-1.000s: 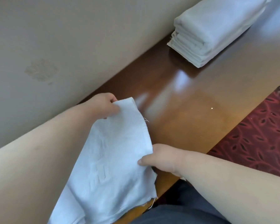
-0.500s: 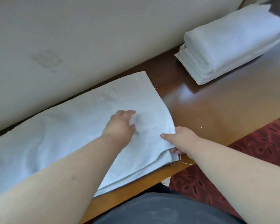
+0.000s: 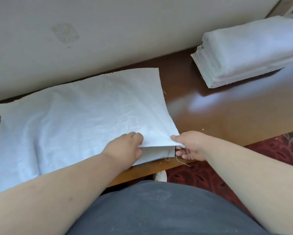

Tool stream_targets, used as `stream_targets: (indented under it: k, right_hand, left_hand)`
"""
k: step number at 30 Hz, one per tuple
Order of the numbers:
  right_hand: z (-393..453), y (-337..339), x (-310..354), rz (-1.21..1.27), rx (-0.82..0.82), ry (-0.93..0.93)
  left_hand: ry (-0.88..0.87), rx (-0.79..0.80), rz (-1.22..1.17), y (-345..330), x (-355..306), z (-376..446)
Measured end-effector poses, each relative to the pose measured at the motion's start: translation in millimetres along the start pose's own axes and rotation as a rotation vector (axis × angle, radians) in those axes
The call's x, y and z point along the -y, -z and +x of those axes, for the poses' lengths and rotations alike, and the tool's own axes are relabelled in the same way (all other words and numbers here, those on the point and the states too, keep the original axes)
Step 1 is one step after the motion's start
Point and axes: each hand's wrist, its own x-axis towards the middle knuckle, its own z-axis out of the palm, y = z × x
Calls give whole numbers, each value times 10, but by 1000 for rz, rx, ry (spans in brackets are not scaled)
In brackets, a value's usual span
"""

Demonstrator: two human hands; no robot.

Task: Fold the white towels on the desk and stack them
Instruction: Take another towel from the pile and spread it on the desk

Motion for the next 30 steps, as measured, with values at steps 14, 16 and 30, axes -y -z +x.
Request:
stream_targets:
  k: [14, 16, 30]
  right_hand:
    - [34, -161, 77, -711, -405, 322]
    - [35, -213, 87, -541, -426, 331]
    - [47, 94, 313, -147, -275, 171]
  left_hand:
    - [-95, 271, -6, -201, -18, -245]
    - [-63, 256, -71, -225, 1, -332]
    - [364, 187, -77, 22, 524, -941]
